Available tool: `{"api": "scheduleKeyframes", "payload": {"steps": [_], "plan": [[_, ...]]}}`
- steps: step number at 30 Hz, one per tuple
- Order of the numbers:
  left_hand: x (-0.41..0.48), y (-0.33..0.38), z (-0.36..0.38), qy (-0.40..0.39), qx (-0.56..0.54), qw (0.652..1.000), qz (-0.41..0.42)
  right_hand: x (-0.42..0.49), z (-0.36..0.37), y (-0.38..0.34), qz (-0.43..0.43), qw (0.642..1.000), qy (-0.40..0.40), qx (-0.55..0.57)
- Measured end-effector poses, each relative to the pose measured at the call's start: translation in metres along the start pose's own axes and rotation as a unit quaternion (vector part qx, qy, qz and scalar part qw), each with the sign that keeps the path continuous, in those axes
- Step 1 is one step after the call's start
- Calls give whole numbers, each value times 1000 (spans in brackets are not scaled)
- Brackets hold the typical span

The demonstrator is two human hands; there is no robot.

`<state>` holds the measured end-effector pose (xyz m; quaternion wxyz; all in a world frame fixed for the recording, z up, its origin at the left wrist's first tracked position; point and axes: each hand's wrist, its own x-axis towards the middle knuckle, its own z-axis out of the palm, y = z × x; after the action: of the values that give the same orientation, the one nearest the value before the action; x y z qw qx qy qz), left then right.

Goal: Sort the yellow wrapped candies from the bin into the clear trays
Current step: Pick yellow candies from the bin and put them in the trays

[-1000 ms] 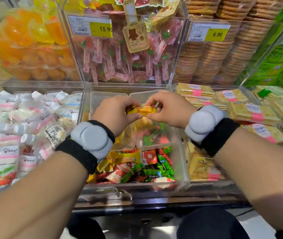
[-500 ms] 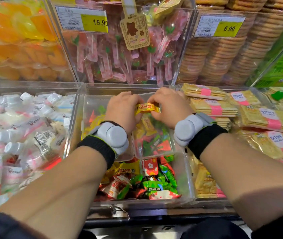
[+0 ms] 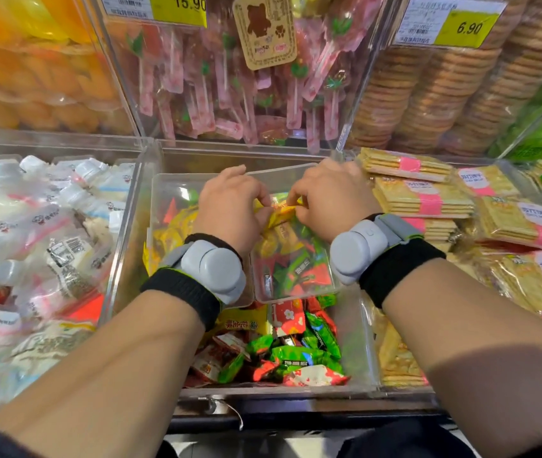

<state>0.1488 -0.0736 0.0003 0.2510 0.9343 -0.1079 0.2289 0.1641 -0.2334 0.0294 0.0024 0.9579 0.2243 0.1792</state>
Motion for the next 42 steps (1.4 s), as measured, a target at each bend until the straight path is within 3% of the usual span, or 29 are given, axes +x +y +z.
{"api": "scheduleKeyframes", "payload": {"steps": [12,20,31,36,42], "plan": [[0,-2,6,-18,48,999,10,-1,-1,-3,-7,999,-5,-48],[1,-2,-5,-106,122,985,56,-1,-3,-3,-13,999,-16,-40],[-68,9,-51,-27,22,998,54,-4,-8,-3,-22,996,10,88],[-97,-2,-66,-21,5,999,34,-5,-16,-2,6,983,-15,184],[-116,-11,-76,-48,-17,998,30,-2,-29,-4,11,984,-104,146]]}}
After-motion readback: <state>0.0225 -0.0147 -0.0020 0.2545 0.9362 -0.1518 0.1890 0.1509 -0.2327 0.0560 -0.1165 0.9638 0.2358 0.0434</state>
